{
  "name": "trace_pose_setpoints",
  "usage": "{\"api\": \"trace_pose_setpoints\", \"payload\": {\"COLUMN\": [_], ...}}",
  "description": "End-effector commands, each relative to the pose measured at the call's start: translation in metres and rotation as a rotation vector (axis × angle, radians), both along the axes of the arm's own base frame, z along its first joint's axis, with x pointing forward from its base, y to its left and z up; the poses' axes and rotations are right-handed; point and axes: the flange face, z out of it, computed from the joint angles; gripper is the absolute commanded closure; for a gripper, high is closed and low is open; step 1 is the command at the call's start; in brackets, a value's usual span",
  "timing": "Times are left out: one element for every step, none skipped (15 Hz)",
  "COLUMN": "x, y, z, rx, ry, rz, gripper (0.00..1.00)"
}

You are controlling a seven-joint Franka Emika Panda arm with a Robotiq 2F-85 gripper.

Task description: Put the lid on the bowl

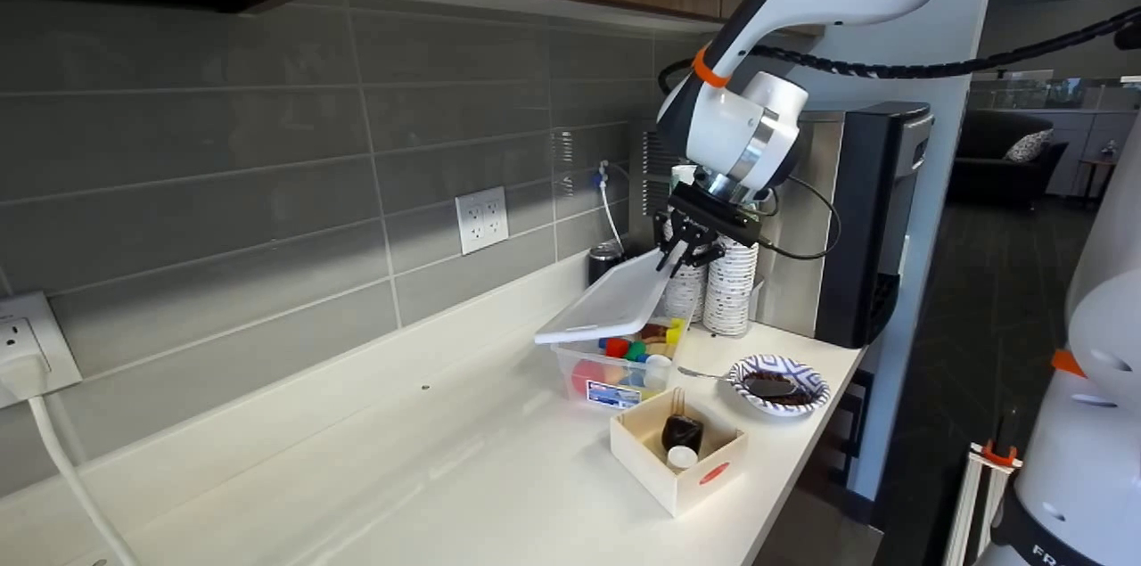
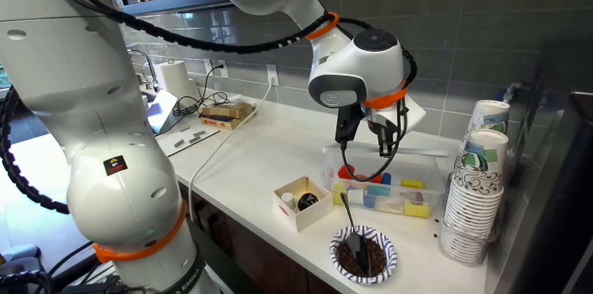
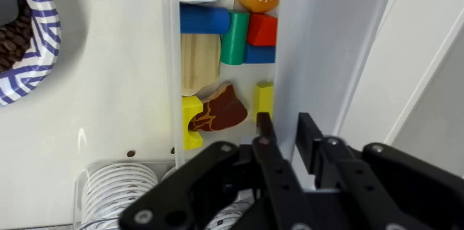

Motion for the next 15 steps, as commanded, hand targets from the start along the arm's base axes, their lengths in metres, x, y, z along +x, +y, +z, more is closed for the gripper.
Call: {"api": "trace_pose_setpoints", "payload": {"x": [-0.021, -0.025, -0.027, -0.030, -0.032, -0.034, -0.035, -0.036, -0.037, -0.038, -0.040, -0.042, -0.044, -0.046, -0.046], "y": [-0.009, -0.010, -0.012, -0.012, -0.013, -0.014, -0.015, -0.015, -0.015, -0.015, -0.016, -0.016, -0.016, -0.016, -0.016], "z": [-0.021, -0.027, -0.031, -0.035, -0.040, -0.043, -0.046, -0.049, -0.053, -0.057, -0.061, -0.066, -0.072, -0.078, -0.079], "rx": [-0.045, -0.049, -0.053, -0.056, -0.059, -0.063, -0.069, -0.075, -0.081, -0.086, -0.092, -0.096, -0.100, -0.104, -0.109], "ry": [0.049, 0.063, 0.071, 0.084, 0.098, 0.107, 0.116, 0.127, 0.136, 0.146, 0.158, 0.173, 0.192, 0.207, 0.213], "rz": [0.002, -0.001, -0.006, -0.006, -0.003, -0.002, 0.003, 0.007, 0.011, 0.015, 0.018, 0.024, 0.034, 0.039, 0.045], "gripper": [0.94, 0.94, 0.94, 0.94, 0.94, 0.94, 0.94, 0.94, 0.67, 0.53, 0.48, 0.42, 0.32, 0.24, 0.16]}}
